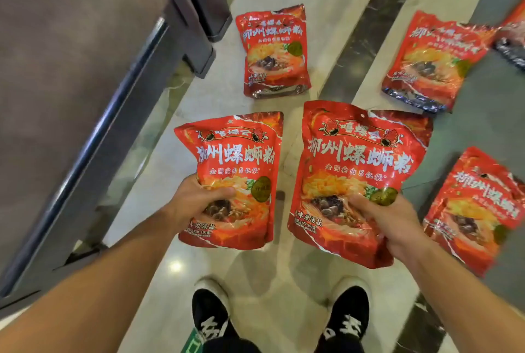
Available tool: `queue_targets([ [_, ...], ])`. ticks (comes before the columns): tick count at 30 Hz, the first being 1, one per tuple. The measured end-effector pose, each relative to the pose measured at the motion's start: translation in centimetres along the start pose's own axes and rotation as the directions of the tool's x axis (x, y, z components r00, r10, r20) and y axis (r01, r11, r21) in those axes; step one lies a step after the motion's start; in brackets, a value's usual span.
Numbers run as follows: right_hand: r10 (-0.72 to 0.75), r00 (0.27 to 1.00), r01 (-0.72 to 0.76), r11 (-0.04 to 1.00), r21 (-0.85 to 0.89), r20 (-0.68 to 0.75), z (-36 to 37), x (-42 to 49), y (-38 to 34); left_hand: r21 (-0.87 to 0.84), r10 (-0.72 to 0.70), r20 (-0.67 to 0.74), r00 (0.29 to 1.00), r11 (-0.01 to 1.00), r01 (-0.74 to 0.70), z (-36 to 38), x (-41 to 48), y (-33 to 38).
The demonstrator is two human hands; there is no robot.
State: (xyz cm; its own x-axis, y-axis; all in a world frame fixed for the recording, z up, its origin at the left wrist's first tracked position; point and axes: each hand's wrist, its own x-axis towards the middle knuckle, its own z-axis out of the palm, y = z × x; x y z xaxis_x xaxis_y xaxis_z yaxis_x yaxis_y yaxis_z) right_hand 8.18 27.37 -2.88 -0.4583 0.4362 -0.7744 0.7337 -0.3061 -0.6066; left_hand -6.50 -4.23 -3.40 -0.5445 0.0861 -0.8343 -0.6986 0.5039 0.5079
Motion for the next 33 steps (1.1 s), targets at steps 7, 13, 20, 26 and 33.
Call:
queue_targets([
  [7,-0.071,0.996,0.070,0.997,0.027,0.053,-7.4,-13.5,-18.1,-0.015,0.160,0.207,0.965,0.987,-0.161,-2.9,-15.7,19.2],
  [13,-0.267,0.964,0.267,0.963,0.040,-0.004,-14.6,-26.4,-33.6,-0.103,0.368,0.156,0.917,0.929,-0.355,-3.6,-32.0,34.8],
  [20,-0.462,0.884,0.468,0.876,0.119,-0.076,-22.3,-43.1,-45.3,-0.146,0.555,0.117,0.823,0.830,-0.539,-3.1,-49.7,45.7],
  [26,-0.531,0.830,0.556,0.813,0.173,-0.169,-27.8,-55.5,-48.2,-0.157,0.667,0.170,0.725,0.745,-0.648,-1.9,-60.1,50.8],
  [33,-0.546,0.756,0.642,0.727,0.244,-0.360,-31.6,-66.7,-46.0,-0.194,0.734,0.362,0.575,0.662,-0.724,0.5,-69.4,54.3],
])
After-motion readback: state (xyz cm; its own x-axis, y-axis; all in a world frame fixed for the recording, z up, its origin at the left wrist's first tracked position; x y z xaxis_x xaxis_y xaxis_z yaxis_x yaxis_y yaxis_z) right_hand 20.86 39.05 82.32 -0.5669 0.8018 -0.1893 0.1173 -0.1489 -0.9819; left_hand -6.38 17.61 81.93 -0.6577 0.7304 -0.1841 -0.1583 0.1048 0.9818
